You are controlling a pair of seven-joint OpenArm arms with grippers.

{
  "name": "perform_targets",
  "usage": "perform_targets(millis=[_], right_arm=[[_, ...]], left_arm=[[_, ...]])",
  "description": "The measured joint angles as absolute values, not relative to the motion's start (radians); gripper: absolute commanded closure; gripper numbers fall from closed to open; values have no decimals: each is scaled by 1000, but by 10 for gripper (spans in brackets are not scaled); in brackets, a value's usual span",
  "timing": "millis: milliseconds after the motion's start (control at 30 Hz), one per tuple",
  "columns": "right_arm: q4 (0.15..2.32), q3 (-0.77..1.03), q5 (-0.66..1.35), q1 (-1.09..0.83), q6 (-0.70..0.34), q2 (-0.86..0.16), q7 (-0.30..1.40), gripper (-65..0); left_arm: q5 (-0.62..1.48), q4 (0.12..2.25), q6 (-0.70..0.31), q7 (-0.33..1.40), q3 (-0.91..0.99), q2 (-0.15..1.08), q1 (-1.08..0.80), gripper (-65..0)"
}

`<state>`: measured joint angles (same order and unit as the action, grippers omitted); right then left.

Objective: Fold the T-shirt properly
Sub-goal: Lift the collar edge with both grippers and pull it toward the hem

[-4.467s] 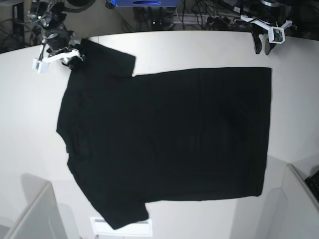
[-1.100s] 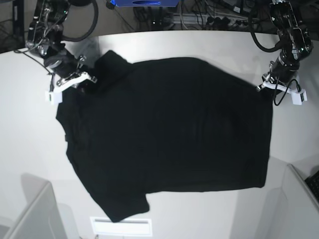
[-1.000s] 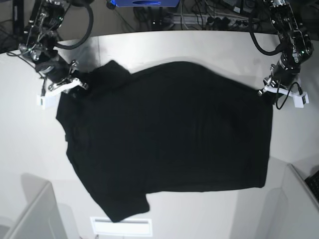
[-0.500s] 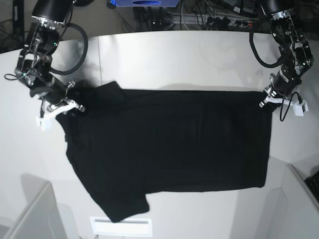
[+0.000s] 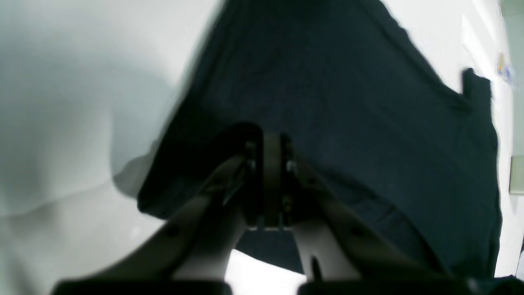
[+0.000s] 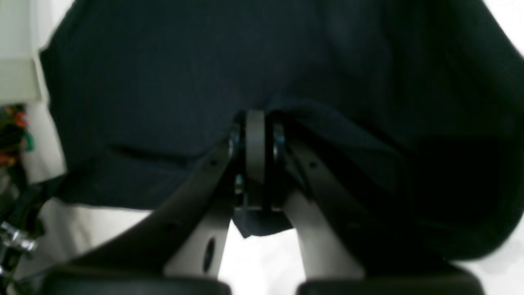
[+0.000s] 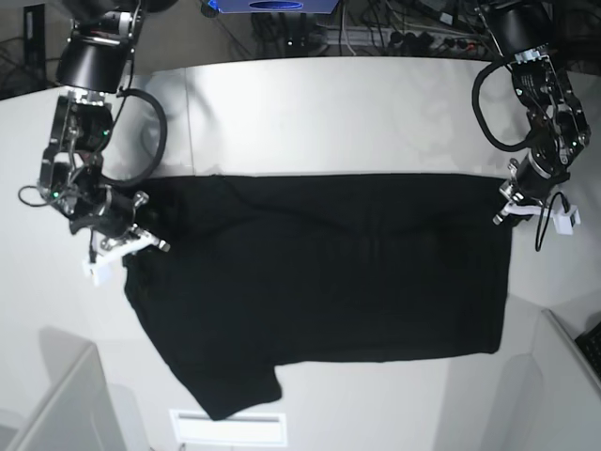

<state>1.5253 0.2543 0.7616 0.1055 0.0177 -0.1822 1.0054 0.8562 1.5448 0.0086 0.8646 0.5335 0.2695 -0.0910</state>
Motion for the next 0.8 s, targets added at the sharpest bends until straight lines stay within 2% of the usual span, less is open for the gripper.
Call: perform_targets(millis=[433,800], right_arm=[[1393,242,656,171,15,-189,965,0],[1303,242,653,204,15,-189,931,0]], left_arm=[[769,1457,8,865,523,282,6,0],[769,1380,8,868,522,283,65,0]])
